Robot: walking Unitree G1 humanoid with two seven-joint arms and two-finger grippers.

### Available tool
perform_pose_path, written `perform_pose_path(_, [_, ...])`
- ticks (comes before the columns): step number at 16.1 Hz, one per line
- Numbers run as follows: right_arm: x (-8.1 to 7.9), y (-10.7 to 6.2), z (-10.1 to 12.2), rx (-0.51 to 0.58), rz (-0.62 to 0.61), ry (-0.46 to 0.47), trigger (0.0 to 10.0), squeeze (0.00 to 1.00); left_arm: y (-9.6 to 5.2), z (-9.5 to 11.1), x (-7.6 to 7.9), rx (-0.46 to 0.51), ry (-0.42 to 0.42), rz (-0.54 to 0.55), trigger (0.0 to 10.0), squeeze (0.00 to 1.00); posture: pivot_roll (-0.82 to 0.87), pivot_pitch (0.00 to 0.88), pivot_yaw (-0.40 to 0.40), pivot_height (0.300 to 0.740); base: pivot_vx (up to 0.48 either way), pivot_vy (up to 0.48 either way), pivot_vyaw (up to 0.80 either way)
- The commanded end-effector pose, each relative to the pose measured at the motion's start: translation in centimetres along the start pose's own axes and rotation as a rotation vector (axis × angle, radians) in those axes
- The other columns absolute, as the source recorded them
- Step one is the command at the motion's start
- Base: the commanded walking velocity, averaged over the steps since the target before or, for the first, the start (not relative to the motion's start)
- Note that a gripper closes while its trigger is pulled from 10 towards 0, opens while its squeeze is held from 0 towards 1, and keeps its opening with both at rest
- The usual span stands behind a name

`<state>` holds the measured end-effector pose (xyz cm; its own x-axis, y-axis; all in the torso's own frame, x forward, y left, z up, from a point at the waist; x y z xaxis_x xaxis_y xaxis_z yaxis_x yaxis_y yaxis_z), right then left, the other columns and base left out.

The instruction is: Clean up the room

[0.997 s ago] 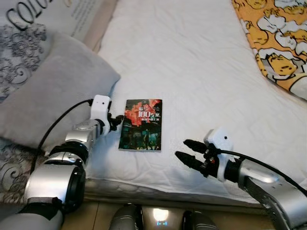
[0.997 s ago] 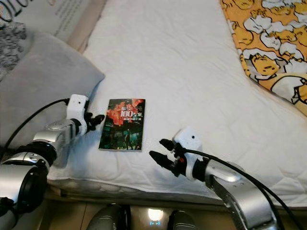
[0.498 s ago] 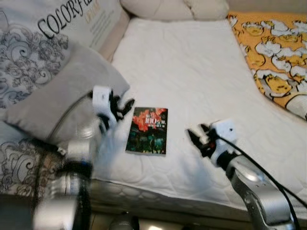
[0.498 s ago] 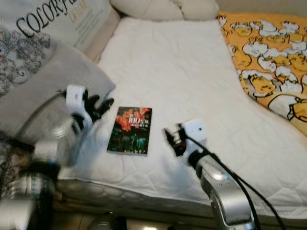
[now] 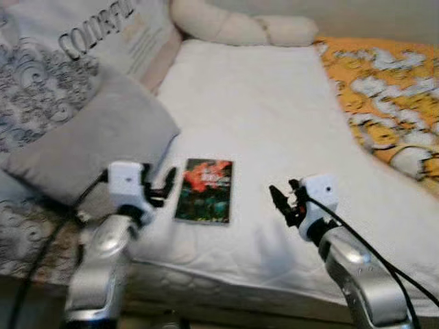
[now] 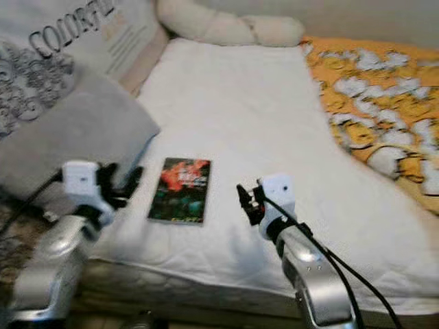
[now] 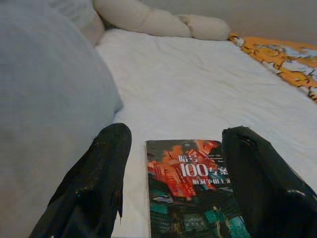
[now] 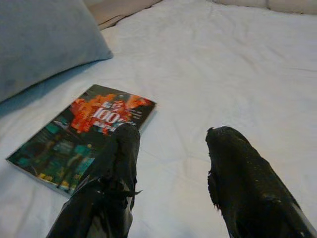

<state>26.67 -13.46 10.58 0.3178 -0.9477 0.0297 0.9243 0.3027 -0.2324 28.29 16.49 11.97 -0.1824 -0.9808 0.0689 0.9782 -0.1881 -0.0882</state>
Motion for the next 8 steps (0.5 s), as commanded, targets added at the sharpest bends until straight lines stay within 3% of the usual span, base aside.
perform_pose_path(1, [0.86,-0.20,-0.11,-0.001,-0.047,-0.014,10.0,0.00,-0.30,0.18,0.61,-0.010,0.004,0.007,10.0,0.00,0.01,0.000,0.002,0.740,0.000,-0.480,0.00])
perform_pose_path(8, [1.23,0.07,-0.26,0.017,-0.107,-0.036,10.0,0.00,-0.92,0.69,0.15,-0.036,0.037,0.073,10.0,0.00,0.01,0.000,0.015,0.740,0.000,-0.480,0.00])
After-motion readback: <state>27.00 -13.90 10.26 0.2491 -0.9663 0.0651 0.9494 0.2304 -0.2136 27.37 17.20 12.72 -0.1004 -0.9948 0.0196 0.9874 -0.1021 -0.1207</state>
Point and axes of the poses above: a point about 5 cm out from each wrist's last joint towards the gripper, its own y axis pointing out of the wrist towards the gripper, its own z axis along the axis of the wrist's last joint, x = y × z, the point moved 2 cm from there along y, pointing out of the wrist towards the gripper
